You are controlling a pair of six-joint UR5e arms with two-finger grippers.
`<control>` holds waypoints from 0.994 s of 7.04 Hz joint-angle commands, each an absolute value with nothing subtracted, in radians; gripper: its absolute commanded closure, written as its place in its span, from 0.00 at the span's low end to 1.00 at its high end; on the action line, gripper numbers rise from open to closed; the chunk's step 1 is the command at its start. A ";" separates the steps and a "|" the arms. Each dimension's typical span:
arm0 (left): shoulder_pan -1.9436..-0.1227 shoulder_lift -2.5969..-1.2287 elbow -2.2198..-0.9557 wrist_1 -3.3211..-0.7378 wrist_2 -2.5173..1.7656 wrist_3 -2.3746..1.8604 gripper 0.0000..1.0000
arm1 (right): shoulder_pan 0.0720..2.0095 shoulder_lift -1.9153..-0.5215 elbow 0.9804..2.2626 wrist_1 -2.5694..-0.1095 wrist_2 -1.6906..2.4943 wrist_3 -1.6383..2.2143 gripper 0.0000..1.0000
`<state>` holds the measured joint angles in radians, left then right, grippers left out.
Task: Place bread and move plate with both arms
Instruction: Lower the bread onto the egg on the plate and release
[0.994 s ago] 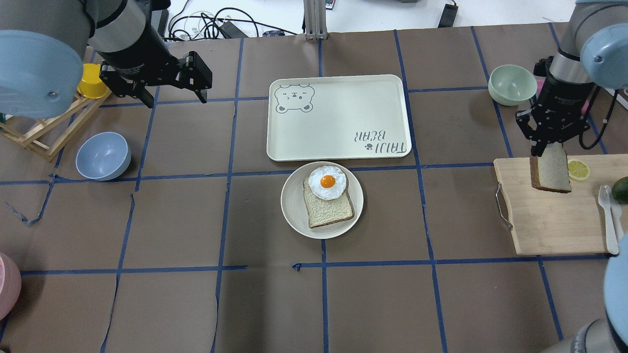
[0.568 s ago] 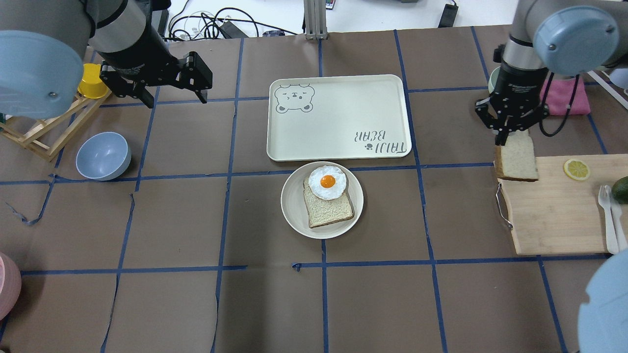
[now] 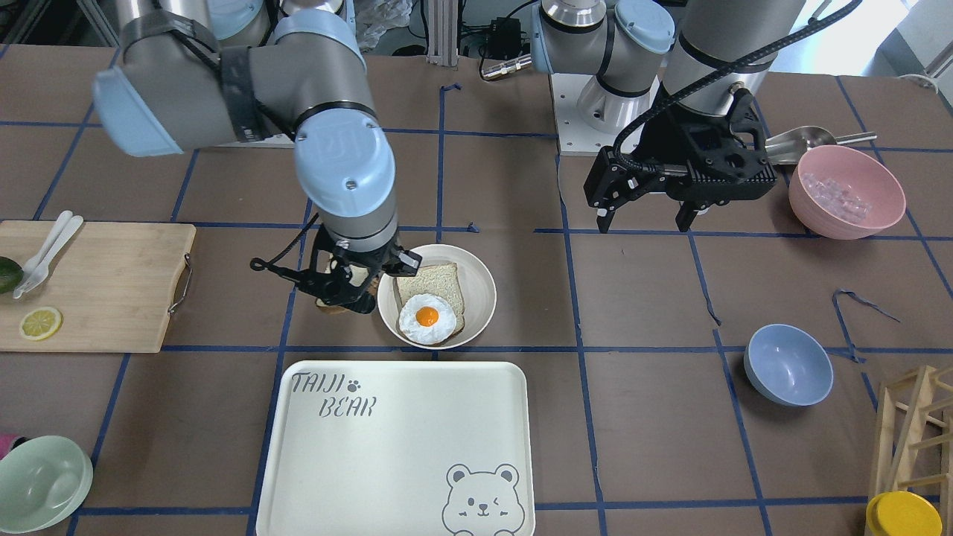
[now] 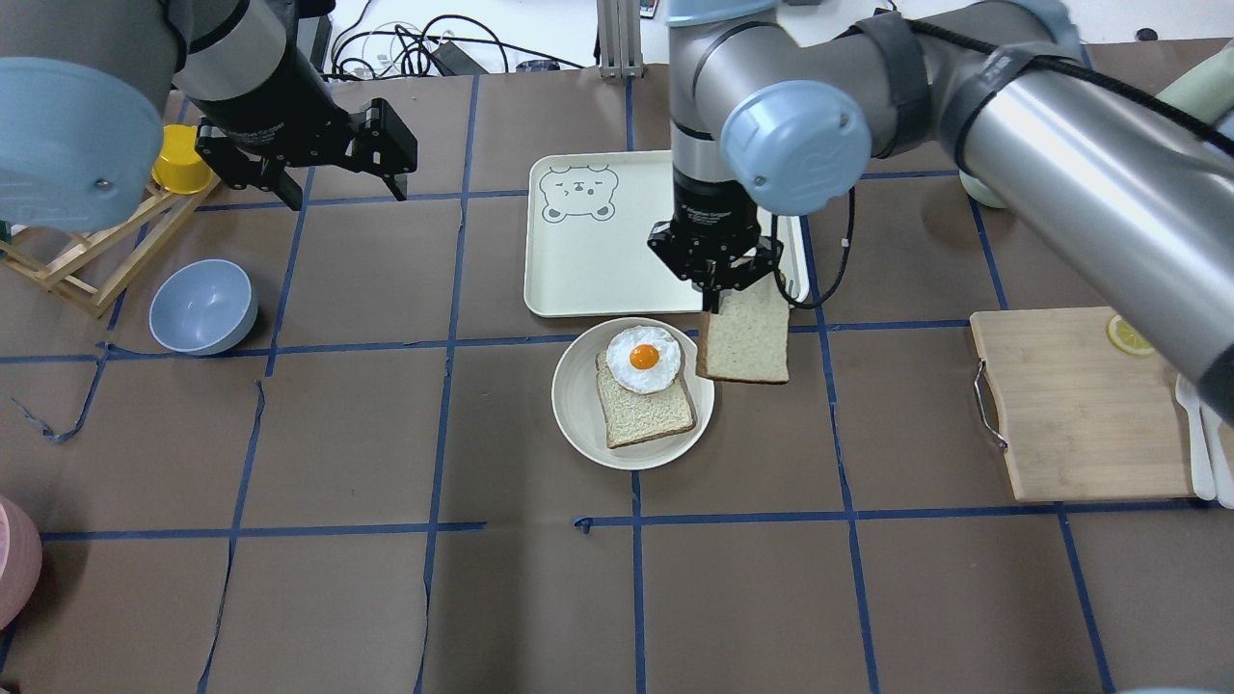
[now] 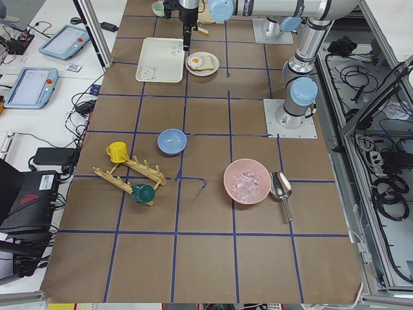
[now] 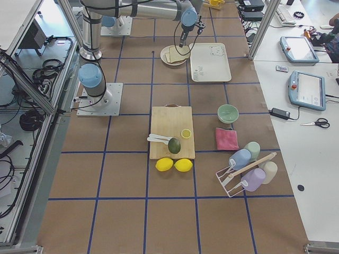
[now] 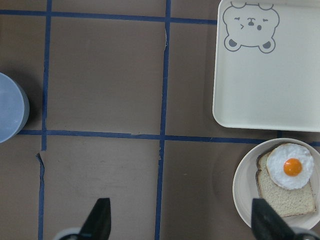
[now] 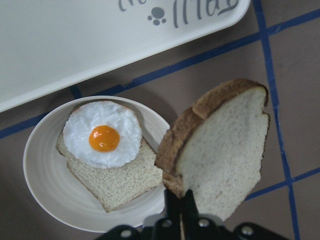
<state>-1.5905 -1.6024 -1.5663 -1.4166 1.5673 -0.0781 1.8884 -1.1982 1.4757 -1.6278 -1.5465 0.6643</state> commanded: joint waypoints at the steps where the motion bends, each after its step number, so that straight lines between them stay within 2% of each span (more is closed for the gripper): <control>1: -1.591 -1.608 -1.565 -1.416 1.566 -0.078 0.00 | 1.968 -1.140 1.474 -1.712 -1.476 0.762 1.00; 7: -1.588 -1.606 -1.557 -1.416 1.565 -0.075 0.00 | 1.974 -1.101 1.517 -1.756 -1.474 0.732 1.00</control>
